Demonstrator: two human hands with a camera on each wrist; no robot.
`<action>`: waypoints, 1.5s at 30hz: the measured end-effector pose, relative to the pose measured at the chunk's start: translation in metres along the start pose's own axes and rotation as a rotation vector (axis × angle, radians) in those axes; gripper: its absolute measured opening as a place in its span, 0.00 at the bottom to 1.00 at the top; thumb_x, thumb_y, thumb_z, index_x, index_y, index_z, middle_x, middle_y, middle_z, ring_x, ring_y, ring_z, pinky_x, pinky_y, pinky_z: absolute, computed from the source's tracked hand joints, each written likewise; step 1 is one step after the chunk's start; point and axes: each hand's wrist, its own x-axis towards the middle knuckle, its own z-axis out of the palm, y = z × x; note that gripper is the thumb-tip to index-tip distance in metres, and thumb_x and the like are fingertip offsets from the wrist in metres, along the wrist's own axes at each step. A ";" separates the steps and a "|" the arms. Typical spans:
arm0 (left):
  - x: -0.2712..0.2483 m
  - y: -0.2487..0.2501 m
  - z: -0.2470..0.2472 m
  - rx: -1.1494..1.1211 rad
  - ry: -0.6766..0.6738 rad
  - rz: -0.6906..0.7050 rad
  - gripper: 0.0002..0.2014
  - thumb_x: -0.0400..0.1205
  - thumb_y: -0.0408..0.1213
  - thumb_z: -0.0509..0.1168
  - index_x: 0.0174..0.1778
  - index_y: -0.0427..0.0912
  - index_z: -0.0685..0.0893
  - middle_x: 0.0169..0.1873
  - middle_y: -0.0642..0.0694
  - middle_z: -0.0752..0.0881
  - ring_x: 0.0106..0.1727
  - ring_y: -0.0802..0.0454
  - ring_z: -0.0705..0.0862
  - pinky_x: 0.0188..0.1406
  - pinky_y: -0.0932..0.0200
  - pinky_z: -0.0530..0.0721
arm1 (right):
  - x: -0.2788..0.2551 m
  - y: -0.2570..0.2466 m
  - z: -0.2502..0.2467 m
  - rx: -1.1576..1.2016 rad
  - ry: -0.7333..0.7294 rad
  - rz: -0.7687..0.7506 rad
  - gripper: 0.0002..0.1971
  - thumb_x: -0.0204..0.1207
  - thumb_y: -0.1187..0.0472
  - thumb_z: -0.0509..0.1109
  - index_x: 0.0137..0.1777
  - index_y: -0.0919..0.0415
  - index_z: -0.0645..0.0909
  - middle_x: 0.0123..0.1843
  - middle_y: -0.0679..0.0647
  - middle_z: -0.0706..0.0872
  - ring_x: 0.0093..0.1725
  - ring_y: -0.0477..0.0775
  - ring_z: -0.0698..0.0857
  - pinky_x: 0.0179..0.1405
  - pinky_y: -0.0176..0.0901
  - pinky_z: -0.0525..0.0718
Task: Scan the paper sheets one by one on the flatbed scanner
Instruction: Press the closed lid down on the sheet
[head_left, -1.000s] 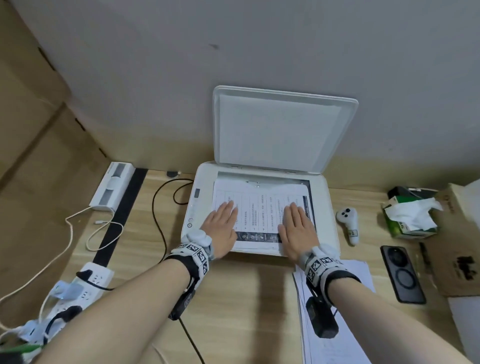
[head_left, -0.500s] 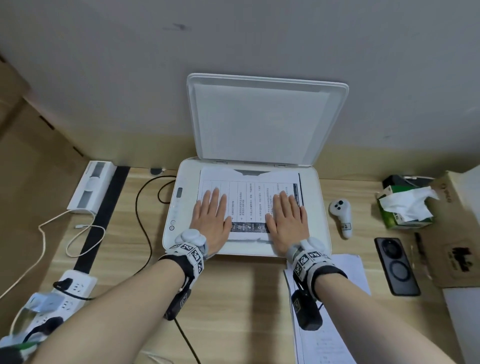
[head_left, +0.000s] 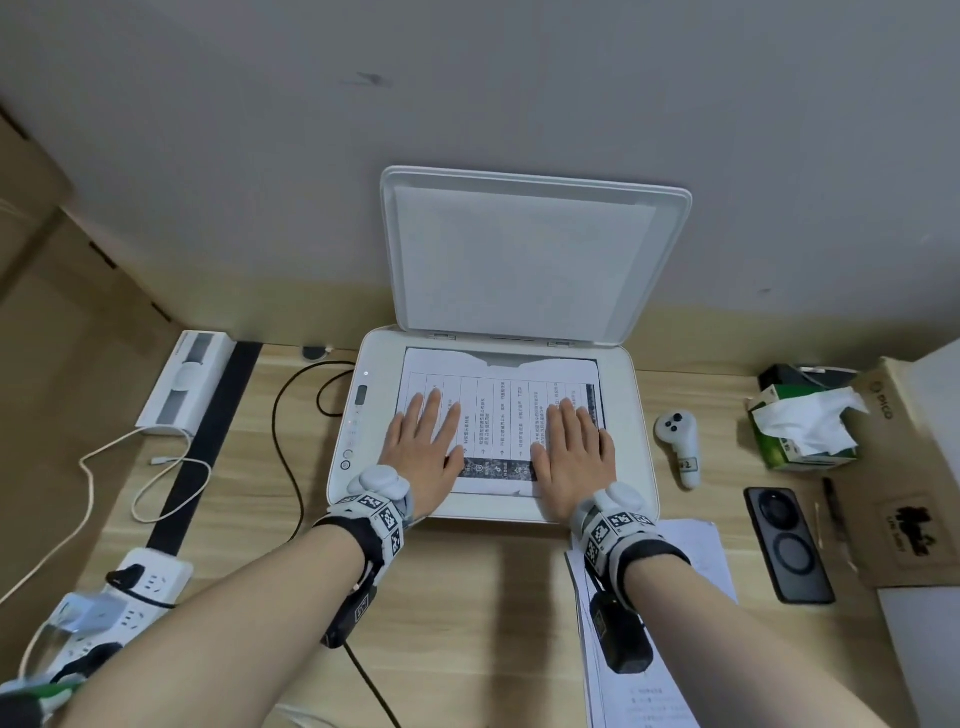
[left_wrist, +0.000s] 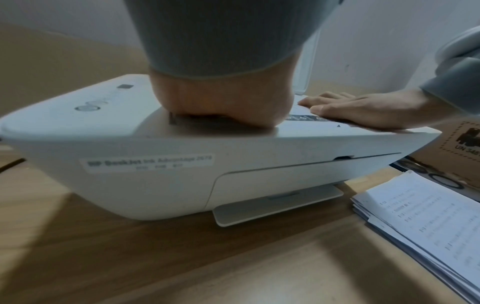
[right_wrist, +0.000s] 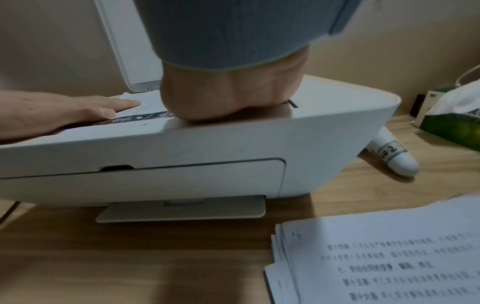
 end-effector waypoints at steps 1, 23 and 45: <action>0.000 -0.002 -0.003 0.007 -0.022 0.008 0.33 0.84 0.58 0.33 0.87 0.54 0.39 0.86 0.46 0.36 0.86 0.43 0.37 0.85 0.43 0.45 | 0.000 -0.001 -0.005 -0.017 -0.008 -0.005 0.34 0.83 0.42 0.38 0.88 0.54 0.49 0.90 0.51 0.50 0.87 0.57 0.50 0.83 0.58 0.55; 0.075 -0.046 -0.247 -0.808 0.323 -0.274 0.06 0.72 0.34 0.72 0.41 0.47 0.82 0.37 0.47 0.85 0.41 0.45 0.83 0.39 0.59 0.76 | 0.111 -0.063 -0.241 -0.107 0.350 -0.214 0.30 0.76 0.40 0.68 0.72 0.59 0.76 0.69 0.59 0.81 0.72 0.64 0.76 0.79 0.55 0.65; -0.044 -0.044 -0.079 -0.106 -0.246 0.249 0.47 0.81 0.64 0.62 0.87 0.43 0.46 0.87 0.43 0.42 0.87 0.45 0.43 0.85 0.50 0.47 | -0.021 -0.049 -0.072 -0.025 -0.203 -0.349 0.54 0.69 0.28 0.70 0.86 0.59 0.54 0.87 0.53 0.56 0.85 0.57 0.58 0.82 0.54 0.64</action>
